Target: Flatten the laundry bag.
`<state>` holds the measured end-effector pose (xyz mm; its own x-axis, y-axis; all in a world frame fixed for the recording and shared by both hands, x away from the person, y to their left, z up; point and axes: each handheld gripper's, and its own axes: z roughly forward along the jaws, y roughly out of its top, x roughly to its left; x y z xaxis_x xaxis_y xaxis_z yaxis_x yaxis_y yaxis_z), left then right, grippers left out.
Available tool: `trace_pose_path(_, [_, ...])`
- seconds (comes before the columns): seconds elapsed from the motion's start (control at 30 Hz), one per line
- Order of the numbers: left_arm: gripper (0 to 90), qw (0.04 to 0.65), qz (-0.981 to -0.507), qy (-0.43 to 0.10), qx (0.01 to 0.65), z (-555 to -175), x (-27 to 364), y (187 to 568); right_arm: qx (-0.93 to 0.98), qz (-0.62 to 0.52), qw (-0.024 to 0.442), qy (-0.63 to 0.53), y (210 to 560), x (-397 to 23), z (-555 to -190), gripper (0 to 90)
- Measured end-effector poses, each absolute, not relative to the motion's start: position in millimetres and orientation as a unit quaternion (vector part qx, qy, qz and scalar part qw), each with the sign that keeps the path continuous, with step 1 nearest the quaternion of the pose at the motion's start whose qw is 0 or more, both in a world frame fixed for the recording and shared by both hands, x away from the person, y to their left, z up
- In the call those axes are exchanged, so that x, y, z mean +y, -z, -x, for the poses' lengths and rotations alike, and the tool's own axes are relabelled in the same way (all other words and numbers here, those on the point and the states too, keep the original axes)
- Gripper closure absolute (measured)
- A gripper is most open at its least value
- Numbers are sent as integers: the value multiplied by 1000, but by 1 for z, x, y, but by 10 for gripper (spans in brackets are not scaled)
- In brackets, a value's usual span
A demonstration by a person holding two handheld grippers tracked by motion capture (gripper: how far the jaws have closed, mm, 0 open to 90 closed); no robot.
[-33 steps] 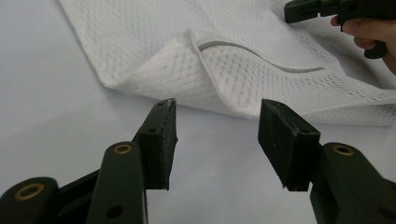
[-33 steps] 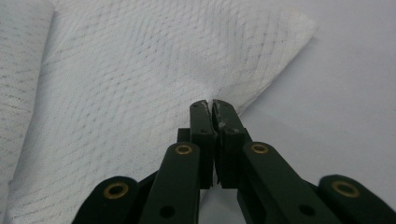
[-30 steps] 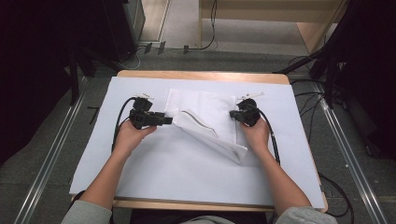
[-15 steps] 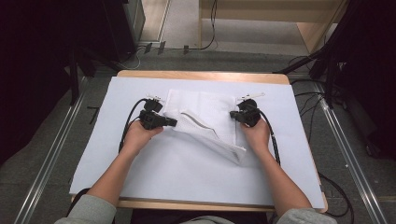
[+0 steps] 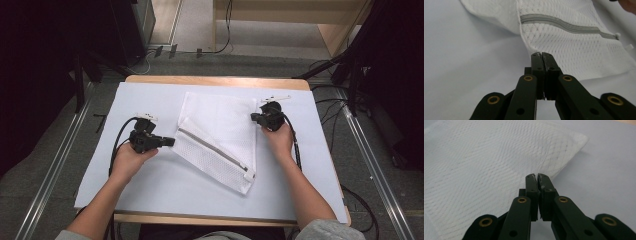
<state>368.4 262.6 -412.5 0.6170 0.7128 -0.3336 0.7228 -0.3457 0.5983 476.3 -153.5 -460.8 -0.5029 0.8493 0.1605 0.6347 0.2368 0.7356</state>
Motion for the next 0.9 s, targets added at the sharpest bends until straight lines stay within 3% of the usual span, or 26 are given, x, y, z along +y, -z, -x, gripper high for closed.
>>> trace_pose_path(0.53, [882, 354, -810, 18, 468, -344, 286, 428, 760, -512, 127, -379, 469, -170, -497, 883])
trace_pose_path(0.7, [797, 360, -810, -1, 463, -347, 284, 425, 764, -513, 129, -370, 464, -168, -493, 767])
trace_pose_path(0.9, [716, 365, -810, -11, 459, -367, 277, 422, 766, -506, 115, -379, 447, -173, -473, 754])
